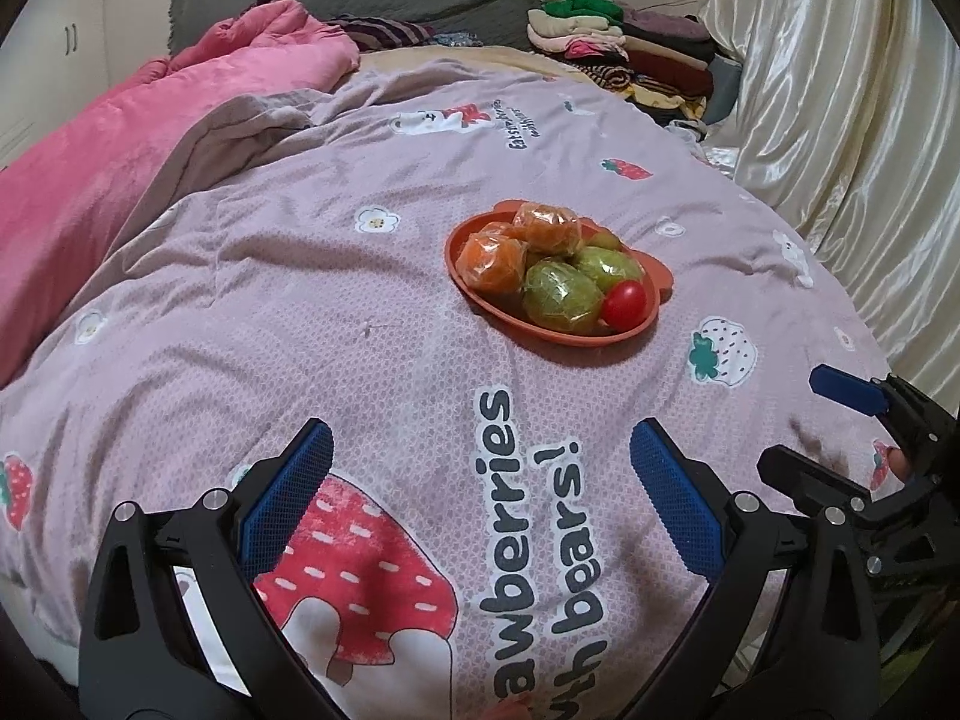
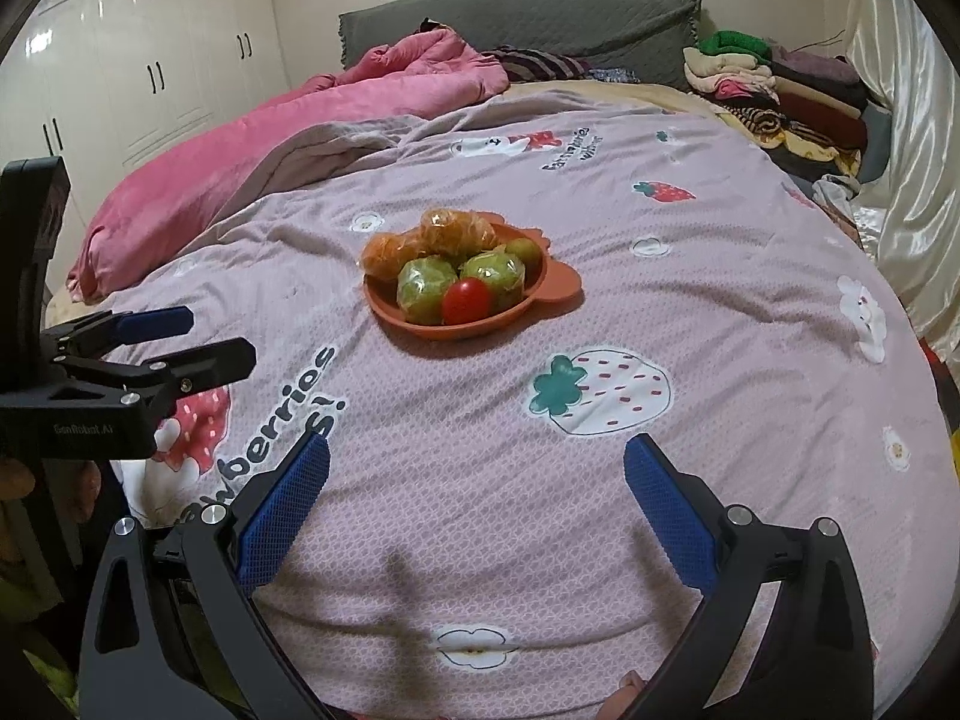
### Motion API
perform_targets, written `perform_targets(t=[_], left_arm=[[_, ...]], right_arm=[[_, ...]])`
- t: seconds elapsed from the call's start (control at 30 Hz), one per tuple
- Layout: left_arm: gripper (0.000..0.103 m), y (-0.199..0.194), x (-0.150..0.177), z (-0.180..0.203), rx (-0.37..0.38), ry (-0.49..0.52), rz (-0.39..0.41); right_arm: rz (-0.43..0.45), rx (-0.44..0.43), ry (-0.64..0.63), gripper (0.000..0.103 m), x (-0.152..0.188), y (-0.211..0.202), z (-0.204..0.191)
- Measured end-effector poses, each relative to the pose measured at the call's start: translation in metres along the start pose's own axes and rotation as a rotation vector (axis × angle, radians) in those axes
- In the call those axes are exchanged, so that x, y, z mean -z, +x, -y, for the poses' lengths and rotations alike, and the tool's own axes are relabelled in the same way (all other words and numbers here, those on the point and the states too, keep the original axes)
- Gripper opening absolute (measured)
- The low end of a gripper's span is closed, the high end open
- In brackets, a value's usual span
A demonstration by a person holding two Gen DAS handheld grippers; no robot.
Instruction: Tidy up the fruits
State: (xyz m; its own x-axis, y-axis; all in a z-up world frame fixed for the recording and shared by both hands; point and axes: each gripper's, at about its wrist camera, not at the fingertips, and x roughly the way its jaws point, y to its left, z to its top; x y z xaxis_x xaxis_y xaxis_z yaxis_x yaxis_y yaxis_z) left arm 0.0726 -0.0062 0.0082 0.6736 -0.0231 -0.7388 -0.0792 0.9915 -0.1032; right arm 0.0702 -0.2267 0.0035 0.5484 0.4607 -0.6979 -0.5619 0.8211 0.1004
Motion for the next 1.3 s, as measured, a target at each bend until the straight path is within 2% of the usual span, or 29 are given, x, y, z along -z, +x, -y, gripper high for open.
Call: perform_targets(t=[1.3], left_arm=[[0.093,0.0006,0.0034,0.0031,-0.021,0.027,-0.018]], right_arm=[[0.006,0.019,0.015,0.098,0.0034,-0.0027,0.0065]])
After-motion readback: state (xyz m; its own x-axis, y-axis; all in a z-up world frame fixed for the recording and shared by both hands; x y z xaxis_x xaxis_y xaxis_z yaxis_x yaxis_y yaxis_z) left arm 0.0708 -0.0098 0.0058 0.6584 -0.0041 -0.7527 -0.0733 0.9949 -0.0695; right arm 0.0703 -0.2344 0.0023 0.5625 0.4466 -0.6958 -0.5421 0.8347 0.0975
